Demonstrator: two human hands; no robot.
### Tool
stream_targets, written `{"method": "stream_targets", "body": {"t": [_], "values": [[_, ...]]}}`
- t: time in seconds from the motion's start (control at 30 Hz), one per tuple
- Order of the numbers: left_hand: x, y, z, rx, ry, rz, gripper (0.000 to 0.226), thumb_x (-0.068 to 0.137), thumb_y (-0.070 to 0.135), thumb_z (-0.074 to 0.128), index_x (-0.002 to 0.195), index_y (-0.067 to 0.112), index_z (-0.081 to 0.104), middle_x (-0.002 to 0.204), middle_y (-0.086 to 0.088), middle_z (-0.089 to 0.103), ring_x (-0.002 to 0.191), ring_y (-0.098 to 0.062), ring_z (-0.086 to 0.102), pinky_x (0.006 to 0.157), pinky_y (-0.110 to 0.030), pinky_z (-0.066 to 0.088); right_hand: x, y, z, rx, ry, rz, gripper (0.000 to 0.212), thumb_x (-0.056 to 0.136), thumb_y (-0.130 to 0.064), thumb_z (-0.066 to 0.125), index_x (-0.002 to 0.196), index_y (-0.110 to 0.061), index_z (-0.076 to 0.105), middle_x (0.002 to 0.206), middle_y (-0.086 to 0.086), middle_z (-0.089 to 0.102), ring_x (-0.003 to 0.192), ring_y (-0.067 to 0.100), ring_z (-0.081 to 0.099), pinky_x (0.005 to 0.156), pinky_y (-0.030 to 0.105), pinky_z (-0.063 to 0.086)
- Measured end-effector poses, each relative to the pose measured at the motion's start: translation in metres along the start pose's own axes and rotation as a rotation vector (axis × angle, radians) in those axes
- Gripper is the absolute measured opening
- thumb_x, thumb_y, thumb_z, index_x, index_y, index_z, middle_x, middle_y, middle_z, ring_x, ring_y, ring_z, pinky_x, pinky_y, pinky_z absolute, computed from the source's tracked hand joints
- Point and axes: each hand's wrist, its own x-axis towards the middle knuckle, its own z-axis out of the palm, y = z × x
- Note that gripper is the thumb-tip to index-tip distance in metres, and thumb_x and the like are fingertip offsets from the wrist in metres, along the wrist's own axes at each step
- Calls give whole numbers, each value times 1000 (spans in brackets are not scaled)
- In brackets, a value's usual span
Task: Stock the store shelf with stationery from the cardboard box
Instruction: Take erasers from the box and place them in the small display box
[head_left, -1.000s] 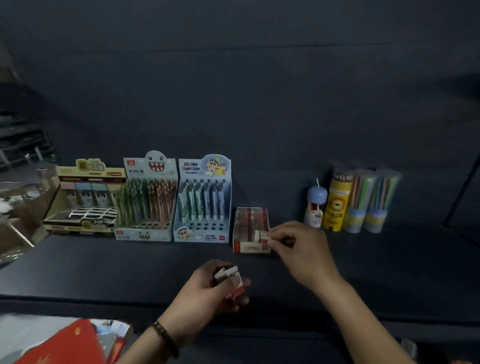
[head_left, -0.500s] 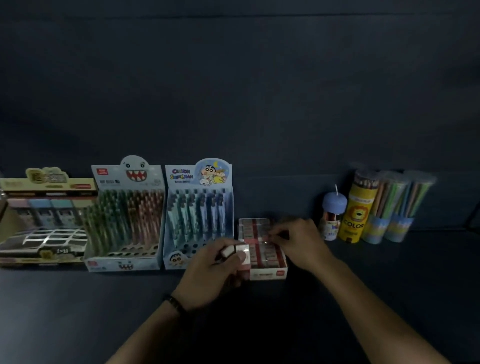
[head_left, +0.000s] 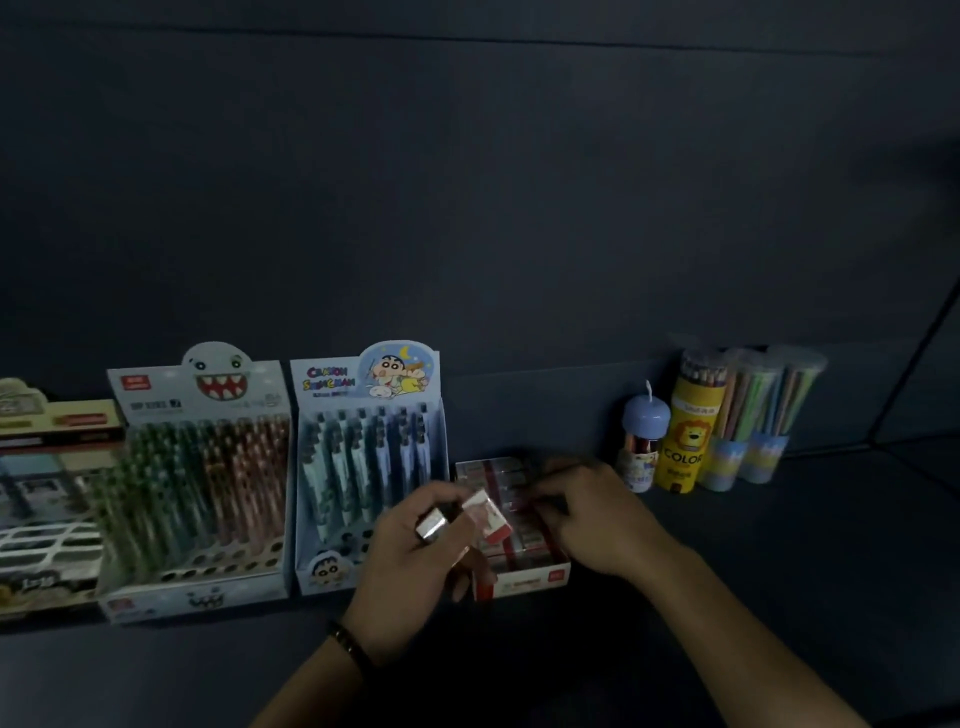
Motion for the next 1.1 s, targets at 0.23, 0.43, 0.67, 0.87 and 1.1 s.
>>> {"method": "stream_targets", "body": {"t": [0.23, 0.43, 0.67, 0.87, 1.1], "values": [[-4, 5, -4, -20, 115, -6, 18, 91, 30, 71, 95, 15, 78, 65, -31, 61, 46, -27, 51, 39, -24, 32, -31, -48, -9, 383, 403, -112, 26, 89, -18, 83, 113, -26, 80, 106, -19, 72, 104, 4, 69, 86, 12, 50], [-5, 6, -5, -96, 150, -14, 31, 88, 29, 71, 97, -1, 72, 63, -14, 67, 37, -18, 50, 37, -21, 30, -36, -64, 11, 309, 470, -242, 39, 76, -13, 94, 112, -22, 81, 108, -14, 68, 99, 5, 69, 84, 20, 55], [-9, 9, -5, -28, 162, -3, 27, 86, 32, 75, 92, 6, 72, 81, -20, 74, 45, -26, 55, 39, -23, 32, -32, -62, 22, 224, 621, -323, 35, 78, 1, 87, 111, -10, 82, 106, -5, 71, 98, 2, 68, 85, 17, 54], [-6, 10, -15, 166, 150, 70, 7, 95, 26, 73, 94, 19, 76, 64, -16, 68, 42, -27, 54, 39, -26, 38, -27, -51, 12, 271, 511, -231, 23, 87, -17, 85, 110, -19, 82, 105, -14, 73, 97, 1, 70, 84, 14, 54], [-4, 6, -23, 162, 151, 93, 38, 110, 37, 45, 90, 4, 47, 61, -11, 59, 41, -23, 38, 40, -29, 33, -11, -31, 4, 112, 128, -41, 6, 95, -27, 77, 101, -29, 79, 102, -23, 68, 98, -5, 63, 85, 8, 45]]}}
